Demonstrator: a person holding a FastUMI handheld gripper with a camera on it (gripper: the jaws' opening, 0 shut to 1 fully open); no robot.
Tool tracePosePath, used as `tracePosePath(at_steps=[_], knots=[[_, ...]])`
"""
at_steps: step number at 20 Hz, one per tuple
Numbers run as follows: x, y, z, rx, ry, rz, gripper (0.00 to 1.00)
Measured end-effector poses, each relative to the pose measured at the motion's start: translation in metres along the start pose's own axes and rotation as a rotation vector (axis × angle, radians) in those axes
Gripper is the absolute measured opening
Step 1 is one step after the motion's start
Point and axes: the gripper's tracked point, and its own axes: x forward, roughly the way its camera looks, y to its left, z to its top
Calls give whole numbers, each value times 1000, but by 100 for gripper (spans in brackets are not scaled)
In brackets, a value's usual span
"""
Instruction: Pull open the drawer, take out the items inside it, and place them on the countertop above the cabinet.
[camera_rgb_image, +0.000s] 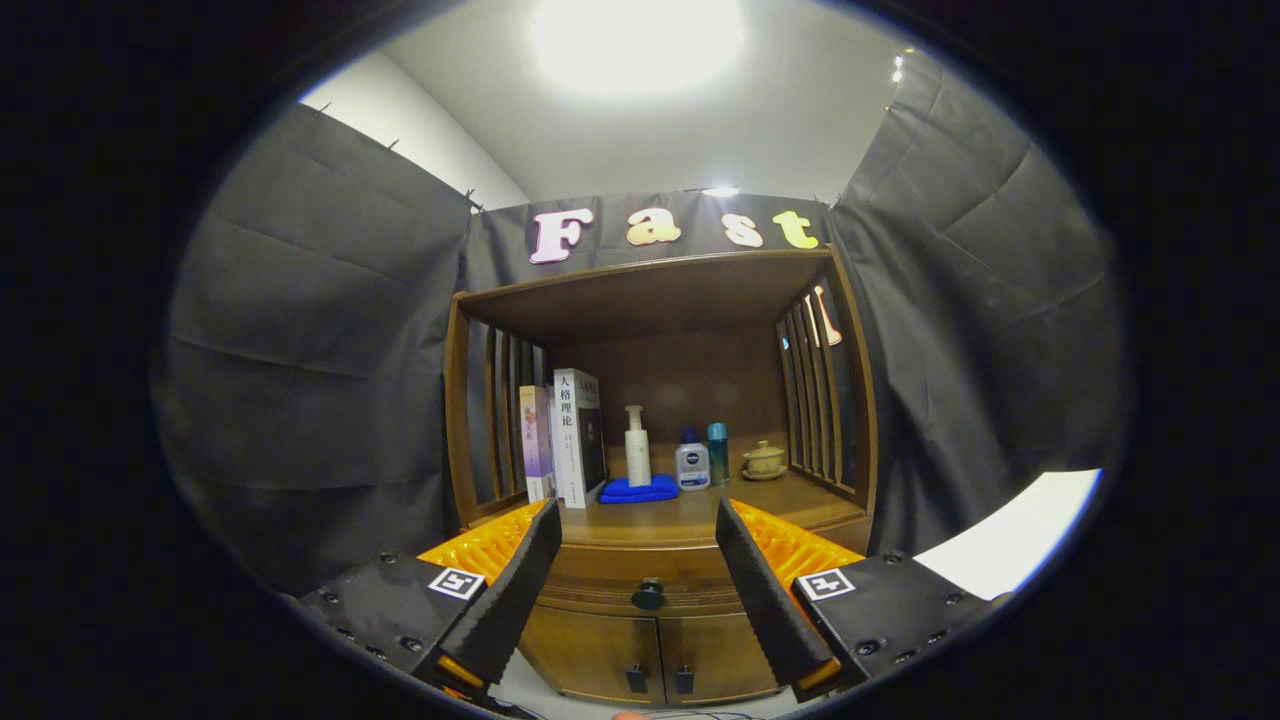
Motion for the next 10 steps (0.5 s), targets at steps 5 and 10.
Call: tracePosePath(at_steps=[5,10], knots=[[31,15,-10,-20,-28,35,98],[71,16,-51,-51,-2,14,98]])
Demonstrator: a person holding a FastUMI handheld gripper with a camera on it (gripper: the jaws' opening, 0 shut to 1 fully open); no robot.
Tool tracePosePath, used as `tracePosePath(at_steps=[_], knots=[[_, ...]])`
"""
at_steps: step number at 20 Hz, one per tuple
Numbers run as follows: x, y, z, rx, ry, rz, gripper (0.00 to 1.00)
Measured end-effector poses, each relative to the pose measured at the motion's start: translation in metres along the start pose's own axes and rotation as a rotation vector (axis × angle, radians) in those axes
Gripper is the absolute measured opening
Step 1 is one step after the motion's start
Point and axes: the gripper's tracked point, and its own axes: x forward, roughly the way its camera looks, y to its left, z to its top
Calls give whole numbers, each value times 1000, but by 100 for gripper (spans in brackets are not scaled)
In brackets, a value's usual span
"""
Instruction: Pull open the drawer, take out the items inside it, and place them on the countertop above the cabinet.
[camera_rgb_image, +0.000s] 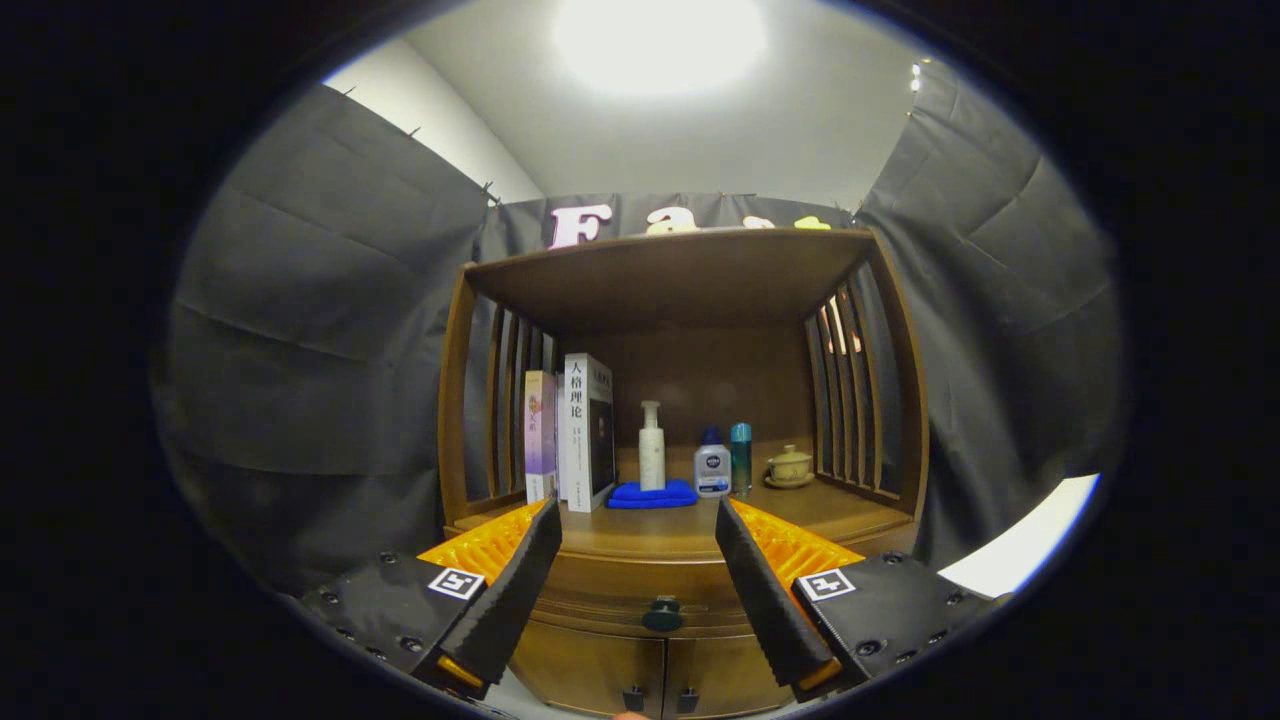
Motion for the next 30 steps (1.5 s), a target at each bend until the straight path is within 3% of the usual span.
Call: tracePosePath(at_steps=[8,17,20,23,26,27,30], knots=[[45,-6,-74,-14,142,-14,98],[65,-16,-147,-17,303,-38,97],[69,-18,-163,-16,334,-51,79],[68,-21,-169,-20,366,-58,78],[75,-21,-178,-5,376,-68,55],[77,-20,-181,2,382,-63,55],[76,-22,-178,-13,381,-77,41]])
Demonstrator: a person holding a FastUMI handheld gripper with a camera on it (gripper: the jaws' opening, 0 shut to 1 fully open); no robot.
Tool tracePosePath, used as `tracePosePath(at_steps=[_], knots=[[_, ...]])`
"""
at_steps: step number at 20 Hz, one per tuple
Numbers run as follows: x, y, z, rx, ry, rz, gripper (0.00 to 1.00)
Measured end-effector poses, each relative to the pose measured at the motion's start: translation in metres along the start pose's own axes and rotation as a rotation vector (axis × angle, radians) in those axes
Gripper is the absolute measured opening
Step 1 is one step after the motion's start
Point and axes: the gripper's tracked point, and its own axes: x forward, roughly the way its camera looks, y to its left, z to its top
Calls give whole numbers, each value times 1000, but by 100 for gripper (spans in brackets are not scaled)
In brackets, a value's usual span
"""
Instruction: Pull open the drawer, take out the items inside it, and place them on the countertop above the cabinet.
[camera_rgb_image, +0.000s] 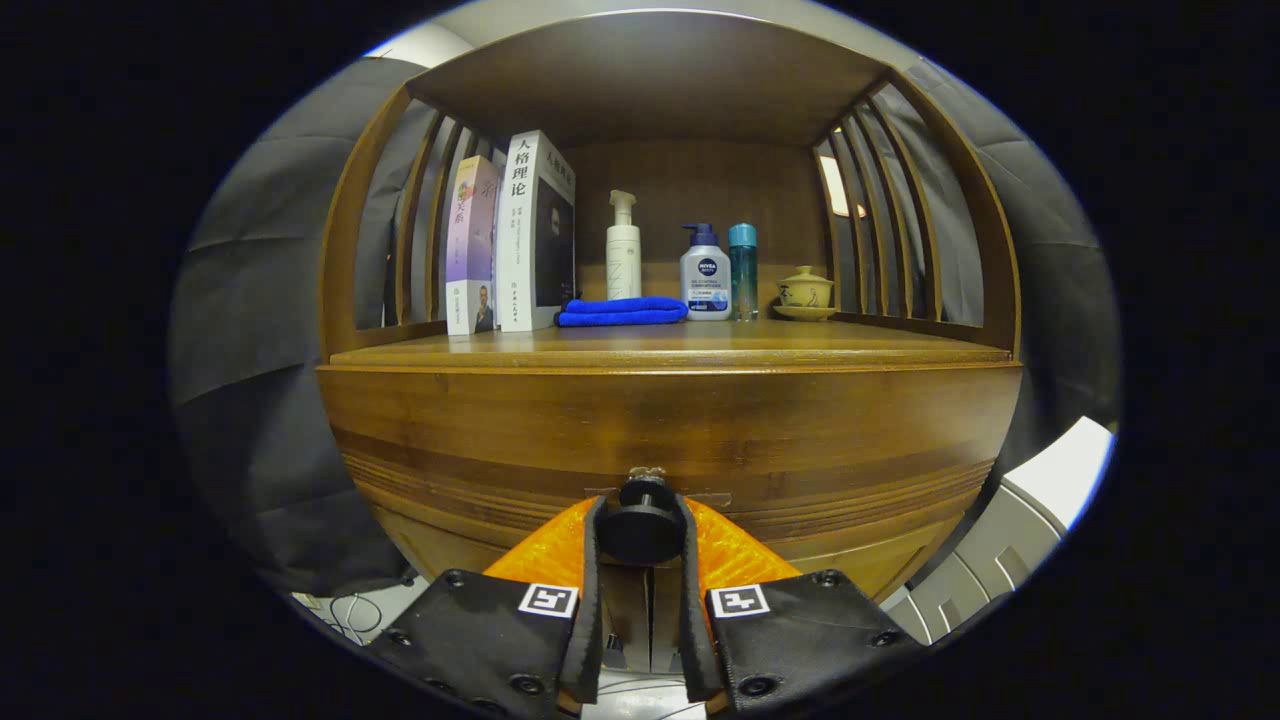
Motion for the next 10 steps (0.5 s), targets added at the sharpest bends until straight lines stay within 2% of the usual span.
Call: tracePosePath(at_steps=[2,10], knots=[[0,0,-1,-2,15,1,34],[-28,-3,-7,-1,39,24,34]])
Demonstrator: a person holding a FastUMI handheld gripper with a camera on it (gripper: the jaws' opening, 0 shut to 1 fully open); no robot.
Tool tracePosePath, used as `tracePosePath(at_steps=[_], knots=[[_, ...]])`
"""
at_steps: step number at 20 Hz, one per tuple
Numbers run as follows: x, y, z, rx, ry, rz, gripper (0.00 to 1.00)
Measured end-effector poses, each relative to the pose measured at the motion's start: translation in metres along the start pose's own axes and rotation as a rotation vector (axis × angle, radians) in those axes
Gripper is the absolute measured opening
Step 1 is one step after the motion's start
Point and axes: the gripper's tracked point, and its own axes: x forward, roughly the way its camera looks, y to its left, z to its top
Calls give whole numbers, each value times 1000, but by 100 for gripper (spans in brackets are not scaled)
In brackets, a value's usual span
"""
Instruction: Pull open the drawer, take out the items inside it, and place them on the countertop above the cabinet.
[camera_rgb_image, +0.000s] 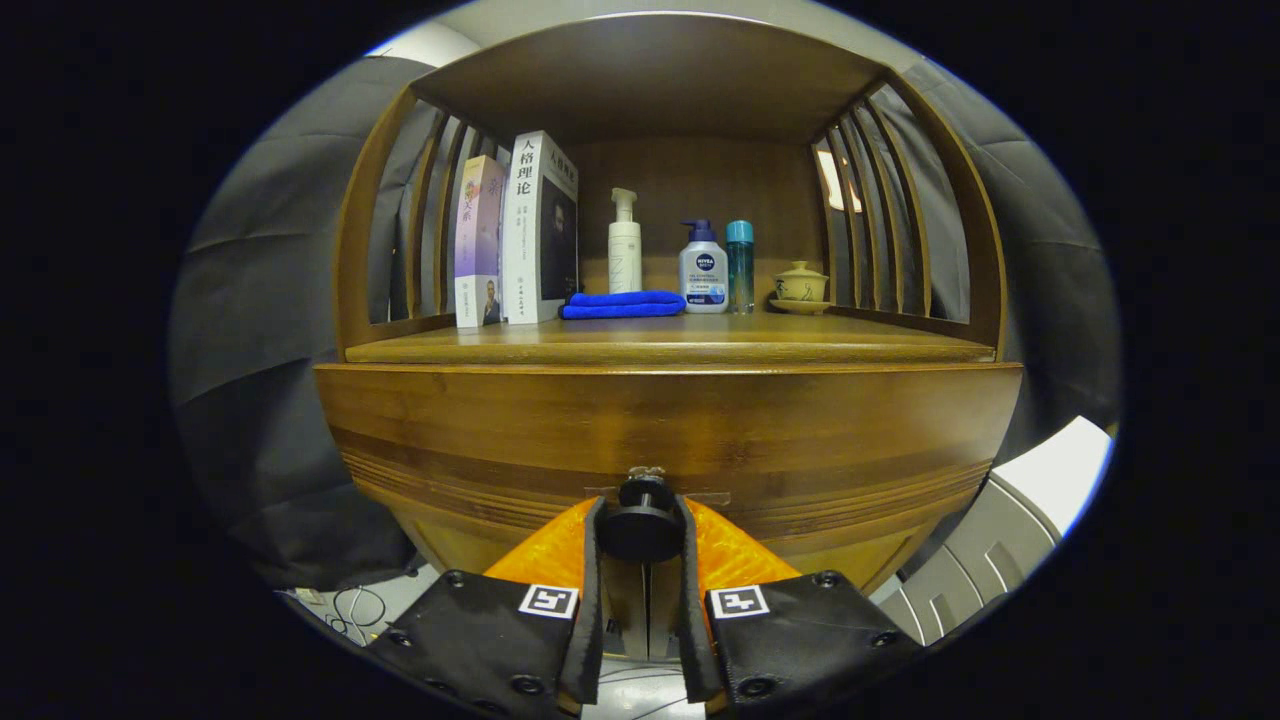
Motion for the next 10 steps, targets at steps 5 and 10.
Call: tracePosePath(at_steps=[5,10], knots=[[-22,2,-5,-14,15,19,34],[-46,4,-13,-20,28,37,34]])
